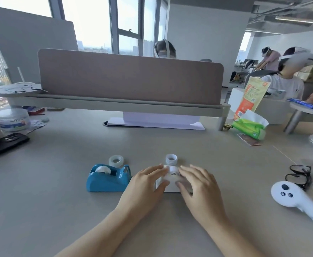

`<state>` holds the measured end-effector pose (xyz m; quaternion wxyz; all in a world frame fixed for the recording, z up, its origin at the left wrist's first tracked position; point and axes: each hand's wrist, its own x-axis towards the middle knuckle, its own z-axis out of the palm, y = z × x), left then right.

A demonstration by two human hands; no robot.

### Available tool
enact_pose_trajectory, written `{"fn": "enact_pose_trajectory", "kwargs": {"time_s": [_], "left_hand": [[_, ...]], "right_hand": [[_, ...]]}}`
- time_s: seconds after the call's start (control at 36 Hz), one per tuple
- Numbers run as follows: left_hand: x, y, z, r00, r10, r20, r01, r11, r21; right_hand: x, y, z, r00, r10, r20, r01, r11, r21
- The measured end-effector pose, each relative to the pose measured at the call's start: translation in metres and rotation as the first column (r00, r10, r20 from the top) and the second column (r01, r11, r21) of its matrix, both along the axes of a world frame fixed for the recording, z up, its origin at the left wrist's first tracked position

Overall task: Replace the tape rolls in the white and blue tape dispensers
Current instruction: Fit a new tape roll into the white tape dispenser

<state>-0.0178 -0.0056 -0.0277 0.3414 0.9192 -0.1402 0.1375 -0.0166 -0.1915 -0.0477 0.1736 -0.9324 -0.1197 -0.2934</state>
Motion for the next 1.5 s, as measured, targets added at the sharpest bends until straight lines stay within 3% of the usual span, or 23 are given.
{"fn": "enact_pose_trajectory", "kwargs": {"time_s": [0.22, 0.72, 0.94, 1.11, 1.5], "left_hand": [[-0.002, 0.001, 0.003, 0.999, -0.019, -0.037, 0.016, 0.997, -0.075], [-0.001, 0.000, 0.000, 1.000, -0.023, 0.005, 0.023, 0.998, -0.058], [-0.005, -0.005, 0.002, 0.999, -0.022, 0.048, 0.033, 0.968, -0.250], [-0.010, -0.010, 0.006, 0.999, 0.008, 0.046, 0.012, 0.909, -0.417], [-0.012, -0.006, 0.013, 0.996, -0.082, -0.034, 0.050, 0.835, -0.549]], "right_hand": [[0.002, 0.002, -0.003, 0.999, 0.030, 0.012, -0.030, 0.999, 0.040], [0.005, 0.004, -0.005, 0.998, 0.067, 0.011, -0.068, 0.983, 0.171], [-0.001, 0.005, 0.007, 0.990, 0.086, 0.113, -0.122, 0.921, 0.370], [-0.008, 0.006, 0.012, 0.994, 0.098, 0.051, -0.110, 0.838, 0.535], [-0.013, 0.002, 0.016, 0.971, 0.234, 0.043, -0.213, 0.772, 0.599]]}}
